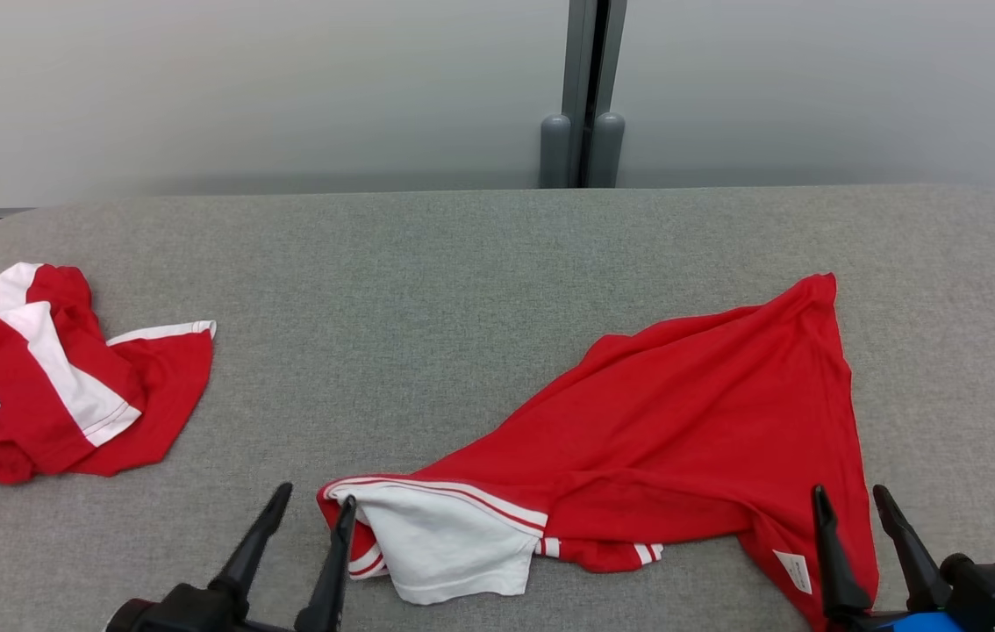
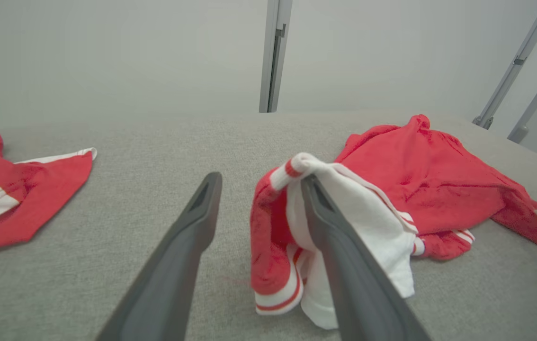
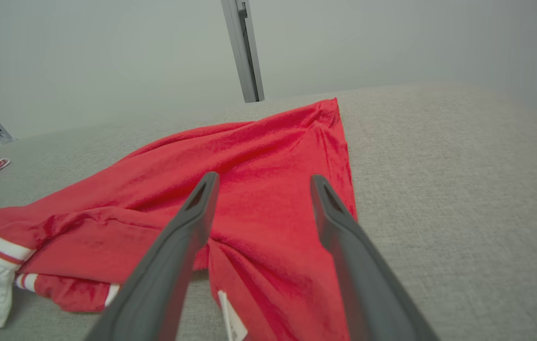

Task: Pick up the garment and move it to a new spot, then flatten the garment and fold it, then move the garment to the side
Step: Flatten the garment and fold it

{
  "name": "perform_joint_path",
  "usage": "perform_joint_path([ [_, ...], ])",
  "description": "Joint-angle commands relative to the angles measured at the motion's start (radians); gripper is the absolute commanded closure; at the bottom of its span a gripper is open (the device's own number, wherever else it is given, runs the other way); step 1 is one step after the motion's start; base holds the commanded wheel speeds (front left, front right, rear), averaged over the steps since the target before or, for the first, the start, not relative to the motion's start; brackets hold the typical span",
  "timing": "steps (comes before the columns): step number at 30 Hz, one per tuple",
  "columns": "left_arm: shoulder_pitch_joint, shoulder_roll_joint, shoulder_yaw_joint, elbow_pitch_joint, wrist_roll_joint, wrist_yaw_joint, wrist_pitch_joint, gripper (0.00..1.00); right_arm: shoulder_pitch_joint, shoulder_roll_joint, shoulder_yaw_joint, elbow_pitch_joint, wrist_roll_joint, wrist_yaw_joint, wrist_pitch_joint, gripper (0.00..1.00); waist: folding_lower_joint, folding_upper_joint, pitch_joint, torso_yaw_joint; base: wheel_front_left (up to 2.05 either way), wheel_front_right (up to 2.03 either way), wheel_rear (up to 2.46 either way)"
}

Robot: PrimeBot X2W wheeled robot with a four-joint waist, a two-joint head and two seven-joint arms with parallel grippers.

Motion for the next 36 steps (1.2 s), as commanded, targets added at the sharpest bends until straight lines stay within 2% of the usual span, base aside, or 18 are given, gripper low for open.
perform_joint_path([
  [1,0.008,-0.021,0.048,-0.052,0.002,0.005,-0.003,0.00,0.005,-0.001,-0.009,-0.003,0.004,0.000,-0.003,0.00,0.0000,0.0000,-0.002,-0.002,0.00,0.00,0.00],
  [8,-0.020,-0.087,0.159,-0.129,0.036,0.003,-0.003,0.00,0.002,-0.008,-0.028,0.001,0.003,0.000,-0.003,0.00,0.0000,0.0000,-0.012,-0.007,0.00,0.00,0.00],
  [21,-0.045,-0.162,0.306,-0.084,0.137,0.004,-0.003,0.00,0.021,0.001,-0.068,-0.001,0.004,0.000,-0.003,0.00,0.0000,0.0000,-0.017,-0.039,0.00,0.00,0.00],
  [31,-0.018,-0.180,0.337,-0.063,0.190,0.004,-0.003,0.00,0.032,0.007,-0.081,-0.001,0.000,0.000,-0.003,0.00,0.0000,0.0000,-0.019,-0.046,0.00,0.00,0.00],
  [36,0.008,-0.175,0.250,-0.018,0.168,0.000,-0.003,0.00,0.041,0.008,-0.085,0.009,0.000,0.000,-0.003,0.00,0.0000,0.0000,-0.030,-0.043,0.00,0.00,0.00],
])
